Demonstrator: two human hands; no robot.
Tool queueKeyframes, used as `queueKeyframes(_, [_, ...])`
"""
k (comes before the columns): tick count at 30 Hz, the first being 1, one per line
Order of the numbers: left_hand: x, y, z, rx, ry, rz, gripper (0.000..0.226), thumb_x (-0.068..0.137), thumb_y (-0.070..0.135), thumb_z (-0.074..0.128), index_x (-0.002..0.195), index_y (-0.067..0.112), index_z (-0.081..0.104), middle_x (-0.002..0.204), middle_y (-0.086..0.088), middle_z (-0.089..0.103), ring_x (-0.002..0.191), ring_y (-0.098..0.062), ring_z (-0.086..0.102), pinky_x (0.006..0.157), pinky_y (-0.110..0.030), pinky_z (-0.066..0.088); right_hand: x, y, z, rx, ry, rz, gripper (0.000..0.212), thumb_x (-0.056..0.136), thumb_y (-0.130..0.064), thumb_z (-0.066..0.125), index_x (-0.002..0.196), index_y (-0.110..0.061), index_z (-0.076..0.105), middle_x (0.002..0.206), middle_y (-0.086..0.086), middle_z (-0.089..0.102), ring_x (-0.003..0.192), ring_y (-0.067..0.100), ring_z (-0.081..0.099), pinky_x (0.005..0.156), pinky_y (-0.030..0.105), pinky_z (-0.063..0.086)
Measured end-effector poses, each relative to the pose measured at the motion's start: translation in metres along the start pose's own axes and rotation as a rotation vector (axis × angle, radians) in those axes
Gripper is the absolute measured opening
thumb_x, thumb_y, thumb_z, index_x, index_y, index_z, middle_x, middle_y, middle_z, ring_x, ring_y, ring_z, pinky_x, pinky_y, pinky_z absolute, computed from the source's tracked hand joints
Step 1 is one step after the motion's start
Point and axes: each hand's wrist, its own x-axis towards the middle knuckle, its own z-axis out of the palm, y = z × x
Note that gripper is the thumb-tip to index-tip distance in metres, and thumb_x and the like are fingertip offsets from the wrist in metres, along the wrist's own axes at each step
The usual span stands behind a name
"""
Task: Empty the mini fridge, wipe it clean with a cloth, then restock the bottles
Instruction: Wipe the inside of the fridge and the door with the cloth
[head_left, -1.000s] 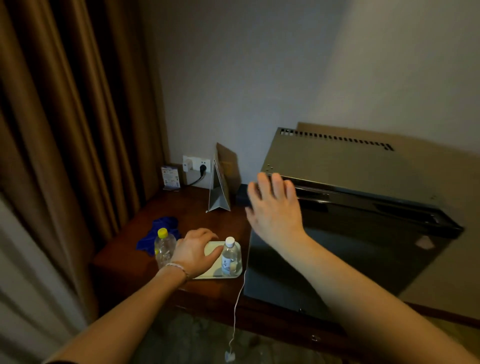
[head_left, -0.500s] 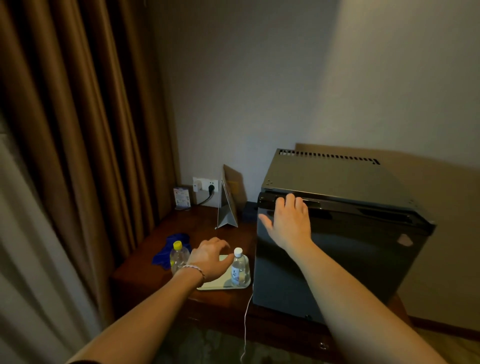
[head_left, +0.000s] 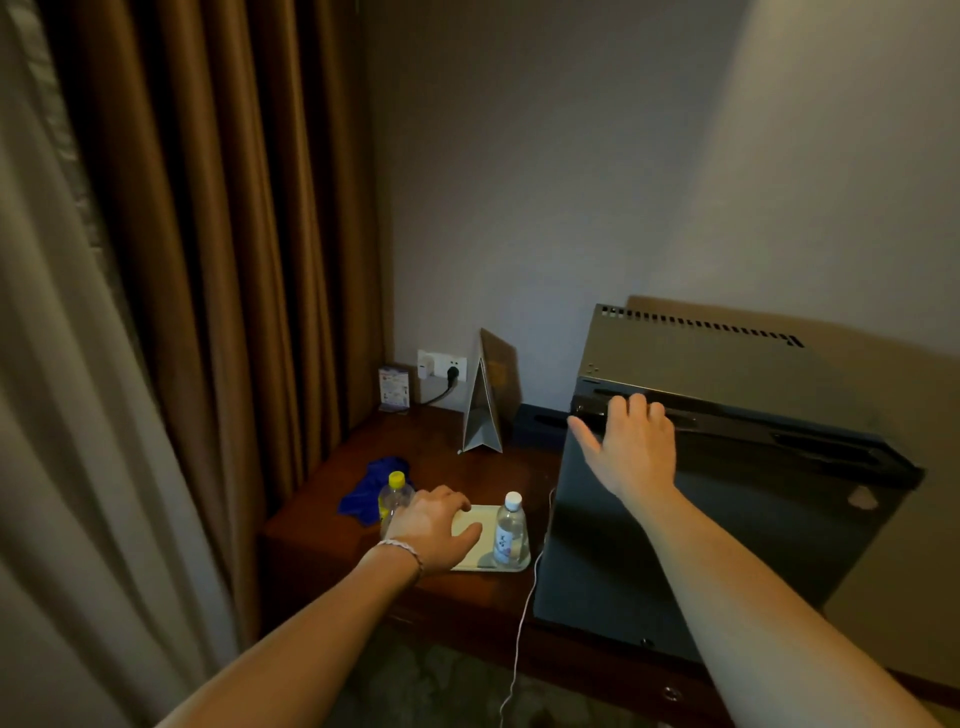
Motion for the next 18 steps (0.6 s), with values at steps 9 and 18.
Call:
queueKeyframes(9, [0.003,0.008,0.01,0.041,-0.077,0.042,0.051,0.091,0.059,0.047,0.13,0.029,0.052,0.135,0.005,0.051,0.122,-0.018,0.046,0.099,-0.038,0.045,-0.07,0.001,-0.05,-0.003,0.009,0.048,0.066,0.078,-0.082,0.035,0.085,-0.02,0.057,0.085,-0.003,0.053,0.088,0.019,0.053,0.075,0.036,0.046])
queueKeyframes(18, [-0.007,0.08,0.041,0.013,-0.128,0.194,0.048,0.089,0.061,0.049,0.121,0.026,0.057,0.124,0.0,0.056,0.114,-0.021,0.052,0.093,-0.04,0.049,-0.121,0.032,-0.119,0.008,-0.281,0.124,0.055,0.086,-0.067,0.05,0.103,-0.014,0.049,0.099,0.002,0.05,0.1,0.025,0.052,0.07,0.034,0.045])
